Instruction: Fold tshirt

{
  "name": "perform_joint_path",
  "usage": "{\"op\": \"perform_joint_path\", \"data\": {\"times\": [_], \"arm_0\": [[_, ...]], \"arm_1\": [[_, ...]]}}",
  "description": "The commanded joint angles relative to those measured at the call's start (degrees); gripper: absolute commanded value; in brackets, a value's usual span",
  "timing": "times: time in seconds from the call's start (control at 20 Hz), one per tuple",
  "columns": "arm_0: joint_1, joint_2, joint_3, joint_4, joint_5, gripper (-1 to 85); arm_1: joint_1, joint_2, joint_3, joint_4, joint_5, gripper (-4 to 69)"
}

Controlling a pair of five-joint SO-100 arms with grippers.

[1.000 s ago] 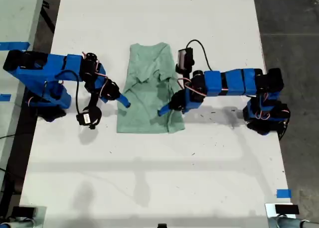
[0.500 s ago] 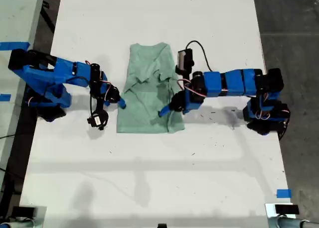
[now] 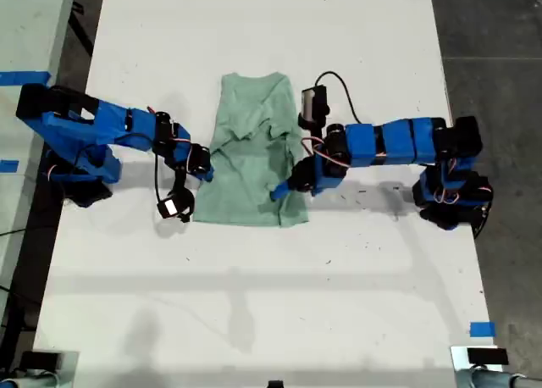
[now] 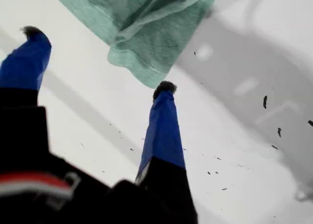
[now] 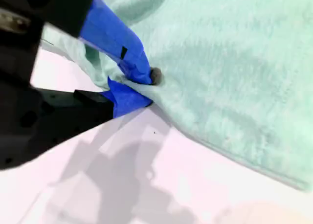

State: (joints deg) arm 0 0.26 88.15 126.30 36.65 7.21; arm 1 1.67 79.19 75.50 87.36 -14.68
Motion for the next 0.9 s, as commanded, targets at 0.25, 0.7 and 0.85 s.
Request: {"op": "perform_joint_path", "data": {"times": [0.25,0.7,0.85], "arm_0": [[0.44,19.07,-1.85,20.39,-2.11,0.0],[-0.62,19.51,-15.21,33.66,0.0,0.0],[1.58,5.36,-29.62,31.11,2.55,0.0]], "arm_1": [[-1.32,4.92,0.62,-1.58,1.49,37.3],[-1.41,6.77,2.55,-2.64,1.49,37.3],[-1.41,6.86,2.55,-2.64,1.49,37.2]]}}
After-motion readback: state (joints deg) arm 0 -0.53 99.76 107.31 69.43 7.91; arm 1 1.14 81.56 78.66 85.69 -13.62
